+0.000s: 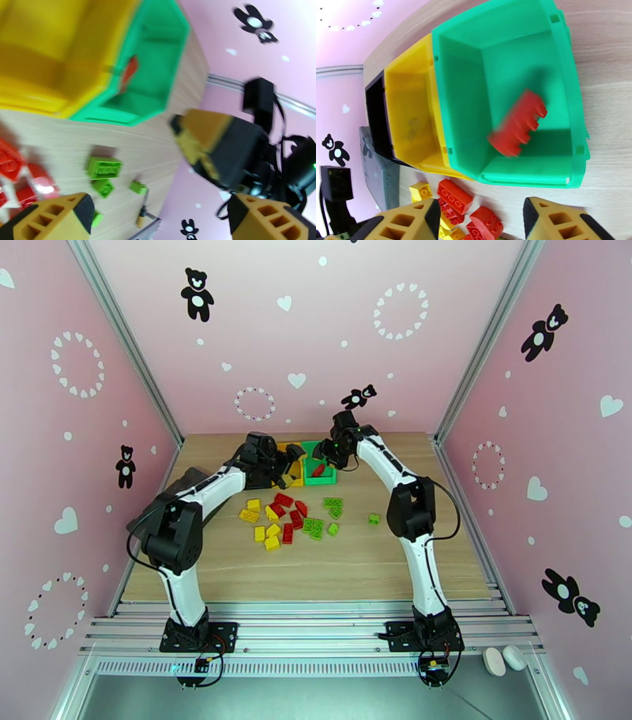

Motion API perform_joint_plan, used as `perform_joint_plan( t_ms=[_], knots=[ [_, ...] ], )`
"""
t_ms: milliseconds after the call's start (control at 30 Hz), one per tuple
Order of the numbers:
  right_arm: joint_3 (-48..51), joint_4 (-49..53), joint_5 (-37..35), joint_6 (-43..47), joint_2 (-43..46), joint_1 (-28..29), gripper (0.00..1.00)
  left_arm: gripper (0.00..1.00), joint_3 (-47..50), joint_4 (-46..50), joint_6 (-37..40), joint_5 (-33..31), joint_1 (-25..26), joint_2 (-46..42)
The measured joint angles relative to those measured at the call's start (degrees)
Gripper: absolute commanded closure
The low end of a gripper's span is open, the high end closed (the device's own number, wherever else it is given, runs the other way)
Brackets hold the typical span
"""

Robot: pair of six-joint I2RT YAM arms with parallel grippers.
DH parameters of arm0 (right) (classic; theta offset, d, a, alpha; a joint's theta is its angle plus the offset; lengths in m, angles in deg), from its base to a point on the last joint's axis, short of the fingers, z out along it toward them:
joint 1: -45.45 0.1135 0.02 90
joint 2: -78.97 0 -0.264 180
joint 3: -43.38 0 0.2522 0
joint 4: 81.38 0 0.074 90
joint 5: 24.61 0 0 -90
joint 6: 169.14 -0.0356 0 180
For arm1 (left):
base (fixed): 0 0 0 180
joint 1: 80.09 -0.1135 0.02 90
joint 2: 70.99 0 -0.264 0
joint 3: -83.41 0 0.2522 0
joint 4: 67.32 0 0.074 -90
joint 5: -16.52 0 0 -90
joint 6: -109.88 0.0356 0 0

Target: Sort the legos into containers by color

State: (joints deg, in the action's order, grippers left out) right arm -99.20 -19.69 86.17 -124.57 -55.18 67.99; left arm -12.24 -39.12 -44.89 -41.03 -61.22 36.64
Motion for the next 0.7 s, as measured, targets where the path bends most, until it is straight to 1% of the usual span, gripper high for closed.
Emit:
perform_joint_plan(
  t_ms=[133,333,467,567,700],
  knots=[
    [-0.13,1.18,0.0,1.07,0.0,0.35,0.39,0.1,0.0,6.19,4.33,-2.4,-0.31,-2.54],
    [0.98,4.04,-1.57,4.74,1.05,2.21,0.39,0.17,0.92,15.3,10.99,-7.39,1.07,-6.6],
    [7.3,4.9,-3.76,7.13,6.14,4.79,0.39,0.23,3.13,20.65,14.78,-11.26,3.08,-8.48],
    [13.53,5.16,-5.55,8.31,11.23,6.73,0.47,0.26,5.62,24.09,16.55,-14.12,5.01,-9.64],
    [22.69,4.79,-8.17,9.42,18.03,8.96,0.5,0.31,7.93,27.45,18.12,-17.55,8.26,-10.64]
  ],
)
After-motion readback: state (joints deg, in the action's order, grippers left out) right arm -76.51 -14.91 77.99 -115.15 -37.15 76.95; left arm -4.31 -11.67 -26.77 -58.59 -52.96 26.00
